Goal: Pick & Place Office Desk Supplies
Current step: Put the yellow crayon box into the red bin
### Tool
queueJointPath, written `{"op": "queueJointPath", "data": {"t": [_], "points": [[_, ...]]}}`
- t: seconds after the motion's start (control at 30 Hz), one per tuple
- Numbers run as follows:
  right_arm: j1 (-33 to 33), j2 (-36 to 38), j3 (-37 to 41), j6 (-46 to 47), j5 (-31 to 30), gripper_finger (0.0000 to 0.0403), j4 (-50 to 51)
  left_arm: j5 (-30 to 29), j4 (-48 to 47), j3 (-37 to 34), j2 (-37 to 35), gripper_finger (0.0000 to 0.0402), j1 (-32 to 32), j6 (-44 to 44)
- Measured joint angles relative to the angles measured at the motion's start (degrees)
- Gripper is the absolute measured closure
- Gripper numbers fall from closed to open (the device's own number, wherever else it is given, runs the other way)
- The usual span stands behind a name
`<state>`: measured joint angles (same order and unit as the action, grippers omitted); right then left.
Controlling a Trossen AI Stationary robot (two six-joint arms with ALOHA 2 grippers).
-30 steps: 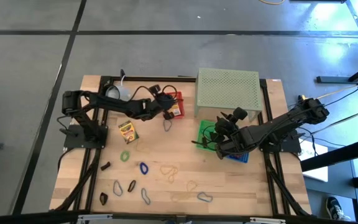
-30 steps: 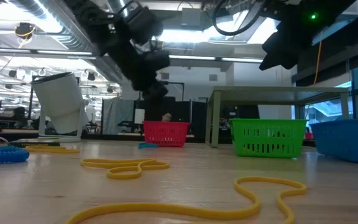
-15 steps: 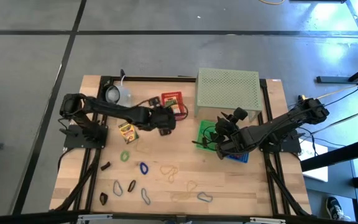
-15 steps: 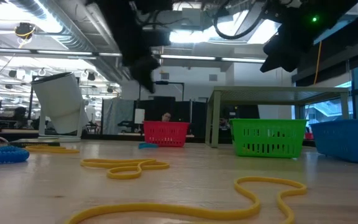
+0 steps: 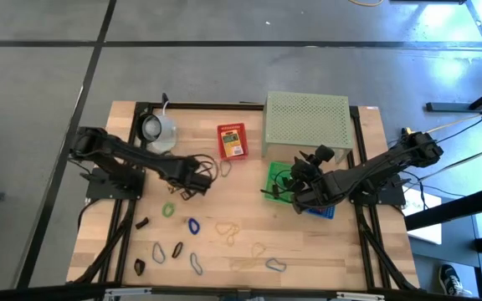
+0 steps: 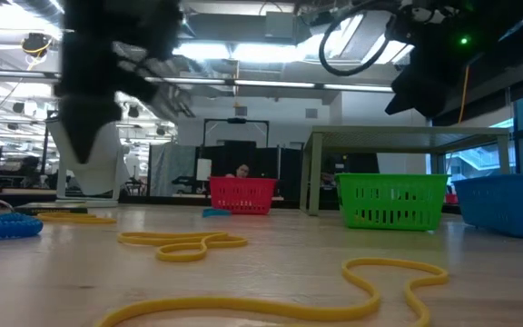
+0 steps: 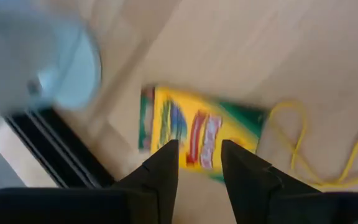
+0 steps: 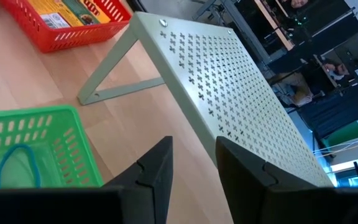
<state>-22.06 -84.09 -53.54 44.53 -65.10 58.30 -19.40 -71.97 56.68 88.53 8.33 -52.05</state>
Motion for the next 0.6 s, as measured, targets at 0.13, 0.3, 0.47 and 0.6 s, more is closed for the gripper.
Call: {"op": "queueJointPath", "data": {"t": [0.13, 0.3, 0.47, 0.6], "points": [[0.2, 0.0, 0.0, 0.0, 0.0, 0.028, -0.4, 1.5, 0.3, -8.5, -5.9, 0.0301, 0.6, -16.3], [0.3, 0.0, 0.0, 0.0, 0.0, 0.028, -0.5, 1.3, 4.6, -17.7, -11.4, 0.0314, 0.6, -35.1], [0.3, 0.0, 0.0, 0.0, 0.0, 0.028, -0.7, -0.1, 13.5, -23.4, -12.2, 0.0312, 0.0, -39.8], [0.3, 0.0, 0.0, 0.0, 0.0, 0.028, -0.7, -0.9, 17.0, -26.3, -11.4, 0.0309, -1.1, -40.1]]}}
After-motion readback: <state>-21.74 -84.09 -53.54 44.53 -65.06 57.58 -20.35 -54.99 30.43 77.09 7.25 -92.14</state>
